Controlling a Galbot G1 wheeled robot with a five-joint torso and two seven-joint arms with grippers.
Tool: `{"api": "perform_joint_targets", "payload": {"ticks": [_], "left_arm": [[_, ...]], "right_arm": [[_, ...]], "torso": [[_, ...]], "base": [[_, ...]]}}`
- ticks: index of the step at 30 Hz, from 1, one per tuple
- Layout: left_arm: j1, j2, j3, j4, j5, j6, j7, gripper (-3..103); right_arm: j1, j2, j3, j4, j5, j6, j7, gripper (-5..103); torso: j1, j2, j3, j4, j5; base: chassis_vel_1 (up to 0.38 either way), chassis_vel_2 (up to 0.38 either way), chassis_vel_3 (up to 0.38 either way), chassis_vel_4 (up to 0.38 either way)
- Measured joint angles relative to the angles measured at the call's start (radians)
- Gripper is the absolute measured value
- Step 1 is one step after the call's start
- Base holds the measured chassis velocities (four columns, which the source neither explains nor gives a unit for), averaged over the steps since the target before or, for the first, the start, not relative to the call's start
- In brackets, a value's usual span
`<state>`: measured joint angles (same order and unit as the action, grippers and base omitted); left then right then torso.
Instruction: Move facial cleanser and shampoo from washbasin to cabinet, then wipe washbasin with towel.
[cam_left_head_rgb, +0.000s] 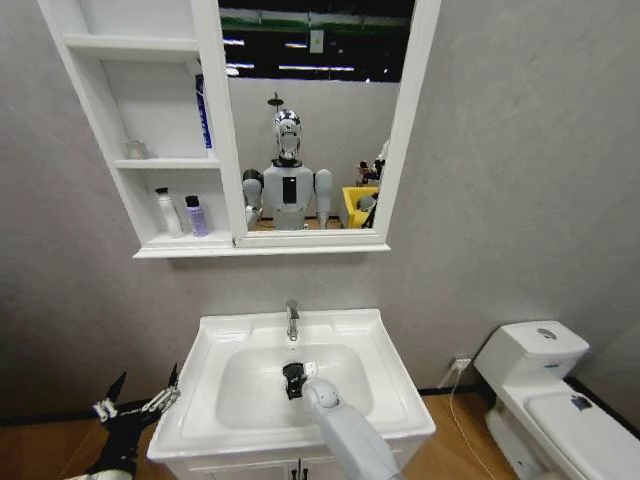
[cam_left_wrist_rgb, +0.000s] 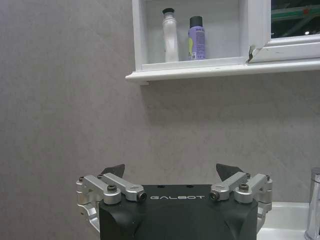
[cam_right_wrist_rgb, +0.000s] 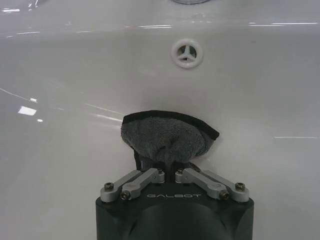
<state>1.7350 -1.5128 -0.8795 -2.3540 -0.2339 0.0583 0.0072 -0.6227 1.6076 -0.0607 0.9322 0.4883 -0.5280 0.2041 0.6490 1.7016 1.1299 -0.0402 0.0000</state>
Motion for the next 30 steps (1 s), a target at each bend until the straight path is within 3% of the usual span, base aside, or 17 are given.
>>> {"api": "perform_joint_targets", "payload": {"ticks": [5, 12, 13, 15, 22, 30], "left_arm": [[0.000, 0.000, 0.000, 0.000, 0.000, 0.000, 0.000, 100], [0.000, 0.000, 0.000, 0.000, 0.000, 0.000, 0.000, 100], [0.000, 0.000, 0.000, 0.000, 0.000, 0.000, 0.000, 100], [0.000, 0.000, 0.000, 0.000, 0.000, 0.000, 0.000, 100], [0.000, 0.000, 0.000, 0.000, 0.000, 0.000, 0.000, 100], [0.000, 0.000, 0.000, 0.000, 0.000, 0.000, 0.000, 100]], "right_arm": [[-0.007, -0.024, 0.005, 0.018, 0.009, -0.002, -0.004, 4], [-0.050, -0.135, 0.023, 0.132, 0.062, -0.048, 0.038, 4], [-0.062, -0.163, 0.031, 0.164, 0.068, -0.059, 0.049, 4], [-0.085, -0.197, 0.039, 0.218, 0.072, -0.069, 0.064, 4], [-0.143, -0.255, 0.069, 0.359, 0.088, -0.105, 0.156, 4], [-0.164, -0.301, 0.106, 0.482, 0.035, -0.039, 0.153, 4]], "torso": [[0.000, 0.000, 0.000, 0.0015, 0.0009], [0.000, 0.000, 0.000, 0.0007, 0.0010], [0.000, 0.000, 0.000, -0.0002, -0.0008], [0.000, 0.000, 0.000, -0.0005, 0.0004], [0.000, 0.000, 0.000, -0.0006, 0.0000], [0.000, 0.000, 0.000, -0.0003, 0.0002]], "base": [[0.000, 0.000, 0.000, 0.000], [0.000, 0.000, 0.000, 0.000], [0.000, 0.000, 0.000, 0.000], [0.000, 0.000, 0.000, 0.000], [0.000, 0.000, 0.000, 0.000], [0.000, 0.000, 0.000, 0.000]]}}
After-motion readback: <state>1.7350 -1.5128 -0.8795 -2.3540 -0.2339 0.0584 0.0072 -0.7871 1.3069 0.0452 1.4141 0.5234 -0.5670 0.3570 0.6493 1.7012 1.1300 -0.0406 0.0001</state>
